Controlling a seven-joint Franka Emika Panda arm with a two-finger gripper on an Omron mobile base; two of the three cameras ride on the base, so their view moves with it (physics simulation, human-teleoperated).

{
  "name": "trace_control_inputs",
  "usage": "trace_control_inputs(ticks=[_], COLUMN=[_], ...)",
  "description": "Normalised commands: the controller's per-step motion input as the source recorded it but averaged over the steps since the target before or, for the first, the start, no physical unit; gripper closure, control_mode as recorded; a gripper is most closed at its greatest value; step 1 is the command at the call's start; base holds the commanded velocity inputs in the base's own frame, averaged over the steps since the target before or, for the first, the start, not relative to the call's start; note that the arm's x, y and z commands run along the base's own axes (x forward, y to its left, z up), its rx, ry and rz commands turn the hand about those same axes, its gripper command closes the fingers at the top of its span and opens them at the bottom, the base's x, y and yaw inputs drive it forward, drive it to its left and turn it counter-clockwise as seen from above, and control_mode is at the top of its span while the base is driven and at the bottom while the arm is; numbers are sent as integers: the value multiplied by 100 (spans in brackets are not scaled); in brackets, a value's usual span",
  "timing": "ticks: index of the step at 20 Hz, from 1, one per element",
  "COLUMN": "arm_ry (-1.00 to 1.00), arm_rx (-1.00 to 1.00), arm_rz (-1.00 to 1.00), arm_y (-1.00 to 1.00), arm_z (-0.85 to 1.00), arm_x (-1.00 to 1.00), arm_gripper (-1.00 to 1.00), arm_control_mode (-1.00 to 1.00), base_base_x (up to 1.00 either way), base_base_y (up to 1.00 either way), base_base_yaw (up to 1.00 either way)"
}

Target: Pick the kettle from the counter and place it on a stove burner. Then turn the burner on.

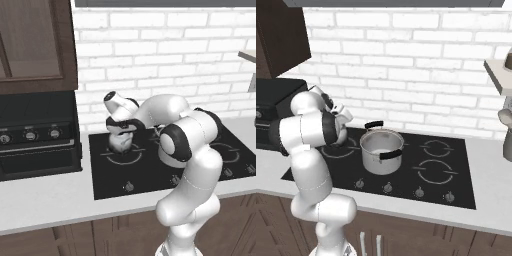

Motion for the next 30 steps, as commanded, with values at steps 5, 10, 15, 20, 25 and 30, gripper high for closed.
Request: trace_control_inputs(ticks=[5, 10, 15, 20, 25, 30], arm_ry=[9, 2, 0, 0, 0, 0], arm_rx=[-8, -5, -3, 0, 0, 0], arm_rz=[-3, -5, -5, -1, 0, 0], arm_y=[-3, 0, 0, 0, 0, 0], arm_z=[0, 0, -6, -32, -30, -9], arm_x=[0, 0, 0, 0, 0, 0], arm_gripper=[100, 100, 100, 100, 100, 100], arm_control_mode=[-100, -100, -100, -100, -100, -100], base_base_x=[0, 0, 0, 0, 0, 0], base_base_y=[0, 0, 0, 0, 0, 0], base_base_yaw=[0, 0, 0, 0, 0, 0])
